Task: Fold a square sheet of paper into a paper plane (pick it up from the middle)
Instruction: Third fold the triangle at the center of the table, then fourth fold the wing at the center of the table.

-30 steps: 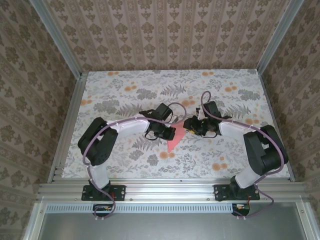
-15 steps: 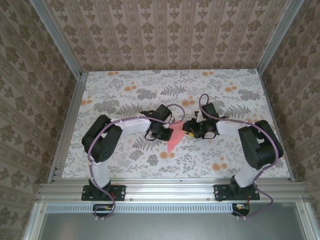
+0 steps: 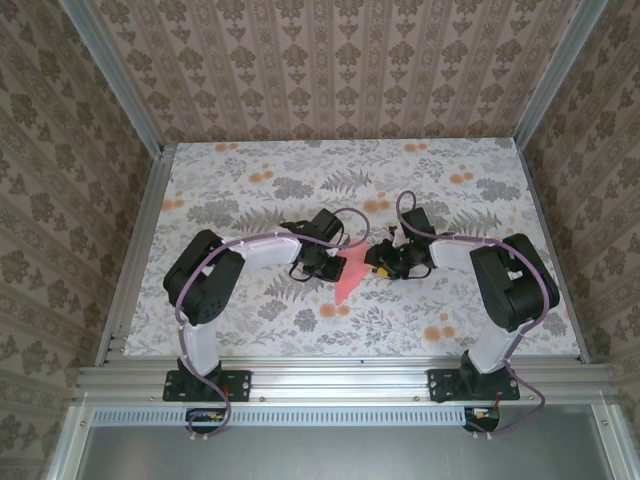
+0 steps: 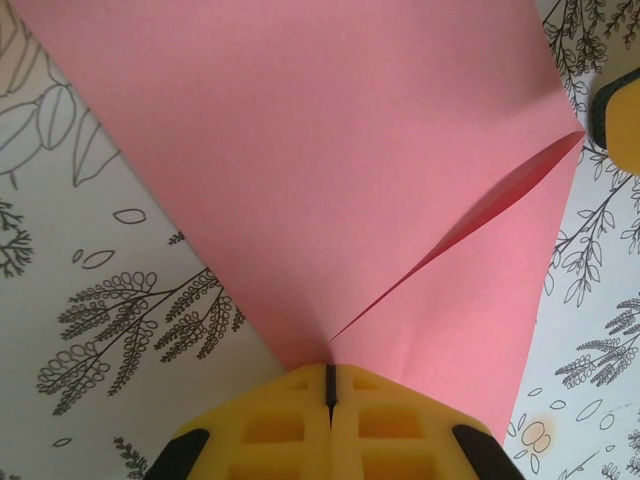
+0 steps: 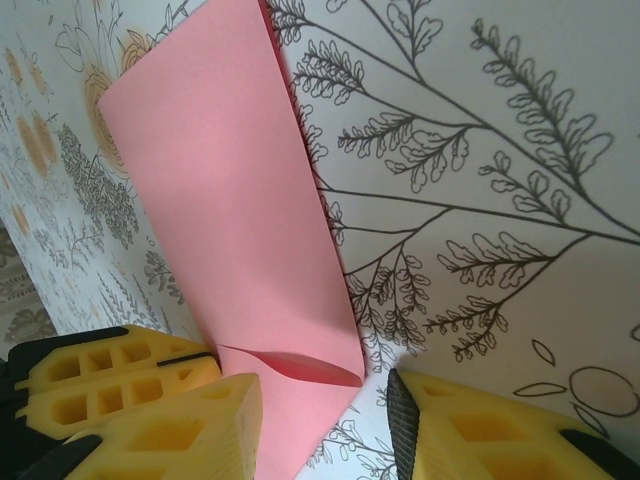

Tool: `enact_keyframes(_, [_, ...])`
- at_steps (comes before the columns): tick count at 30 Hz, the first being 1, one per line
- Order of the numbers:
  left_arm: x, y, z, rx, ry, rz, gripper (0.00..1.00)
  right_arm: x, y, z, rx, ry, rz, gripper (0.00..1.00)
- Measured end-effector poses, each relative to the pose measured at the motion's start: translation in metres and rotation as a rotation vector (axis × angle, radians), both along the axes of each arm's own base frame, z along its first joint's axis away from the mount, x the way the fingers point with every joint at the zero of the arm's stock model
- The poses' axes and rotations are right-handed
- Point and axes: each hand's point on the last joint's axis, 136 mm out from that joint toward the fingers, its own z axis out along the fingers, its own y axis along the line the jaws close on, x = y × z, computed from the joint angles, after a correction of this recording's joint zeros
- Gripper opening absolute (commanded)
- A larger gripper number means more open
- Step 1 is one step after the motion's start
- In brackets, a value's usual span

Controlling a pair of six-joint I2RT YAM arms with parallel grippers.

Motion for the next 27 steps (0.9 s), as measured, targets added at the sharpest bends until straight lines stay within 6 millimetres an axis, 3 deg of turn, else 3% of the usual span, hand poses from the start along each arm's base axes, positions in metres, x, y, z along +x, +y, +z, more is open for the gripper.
enact_keyframes(17, [0.0,0.0,0.0,-0.001,-0.001,-0.004,0.0,0.013,0.01,0.006,0.067,-0.032,-0.018,0.39])
enact_keyframes(20, [-0.001,0.0,0.0,-0.002,0.001,-0.005,0.0,0.014,0.01,0.006,0.067,-0.034,-0.017,0.32])
enact_keyframes(27, [0.0,-0.001,0.0,-0.003,0.0,-0.005,0.0,0.012,0.015,0.01,0.088,-0.04,0.005,0.33])
